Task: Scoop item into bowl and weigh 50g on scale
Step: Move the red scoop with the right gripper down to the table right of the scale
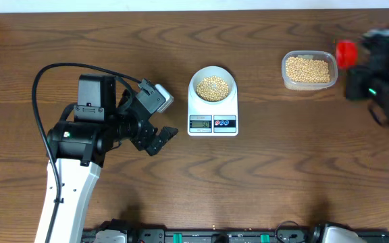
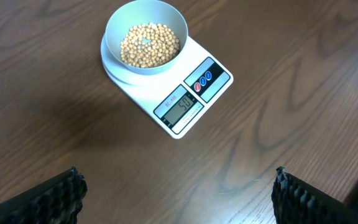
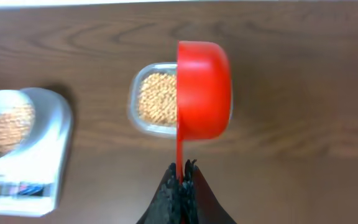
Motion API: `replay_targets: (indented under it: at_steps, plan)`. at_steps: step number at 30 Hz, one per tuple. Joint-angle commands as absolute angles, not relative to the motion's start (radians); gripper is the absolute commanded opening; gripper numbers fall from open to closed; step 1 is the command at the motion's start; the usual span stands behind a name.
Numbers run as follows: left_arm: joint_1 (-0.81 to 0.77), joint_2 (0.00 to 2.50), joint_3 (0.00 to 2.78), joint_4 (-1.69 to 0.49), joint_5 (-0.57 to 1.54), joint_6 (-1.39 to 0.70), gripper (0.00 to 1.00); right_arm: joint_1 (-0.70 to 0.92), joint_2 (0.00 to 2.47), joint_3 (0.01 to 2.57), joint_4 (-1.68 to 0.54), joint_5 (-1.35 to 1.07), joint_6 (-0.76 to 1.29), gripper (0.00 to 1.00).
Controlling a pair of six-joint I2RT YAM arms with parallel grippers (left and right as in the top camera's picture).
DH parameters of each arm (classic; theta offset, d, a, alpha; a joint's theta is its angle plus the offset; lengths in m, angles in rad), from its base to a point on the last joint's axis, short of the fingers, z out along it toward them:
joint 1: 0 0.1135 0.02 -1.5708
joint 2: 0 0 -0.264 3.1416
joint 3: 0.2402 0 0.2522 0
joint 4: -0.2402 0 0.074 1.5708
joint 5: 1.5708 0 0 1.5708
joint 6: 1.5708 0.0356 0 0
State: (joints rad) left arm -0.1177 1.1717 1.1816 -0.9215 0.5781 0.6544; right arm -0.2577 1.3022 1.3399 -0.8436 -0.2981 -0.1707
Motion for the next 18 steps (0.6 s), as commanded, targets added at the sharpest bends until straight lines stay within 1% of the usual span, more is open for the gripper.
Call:
replay_targets:
  at_steps: [1,2,4,8,11,14,18]
  plan:
    - [-0.112,1.173,1.213,-0.927,0.595,0.650,0.98,-0.379,1.246,1.341,-0.965,-0.579,-0.142,0.01]
    - [-0.112,1.173,1.213,-0.927,0.595,0.650,0.98,-0.446,1.229,1.330,-1.051,-0.664,-0.142,0.01]
    - [-0.112,1.173,1.213,-0.927,0.594,0.650,0.98,-0.487,1.221,1.311,-1.101,-0.737,-0.142,0.01]
    - [-0.112,1.173,1.213,-0.927,0.595,0.650,0.98,-0.490,1.219,1.206,-1.071,-0.790,-0.120,0.01]
    - [-0.112,1.173,1.213,-0.927,0.594,0.650,0.98,-0.483,1.219,1.062,-0.958,-0.795,-0.040,0.01]
    - [-0.112,1.173,1.213,-0.927,0.595,0.650,0.98,-0.484,1.220,0.902,-0.791,-0.808,0.056,0.01]
    - [-0.112,1.173,1.213,-0.927,0.595,0.650,0.98,-0.484,1.220,0.754,-0.597,-0.807,0.179,0.01]
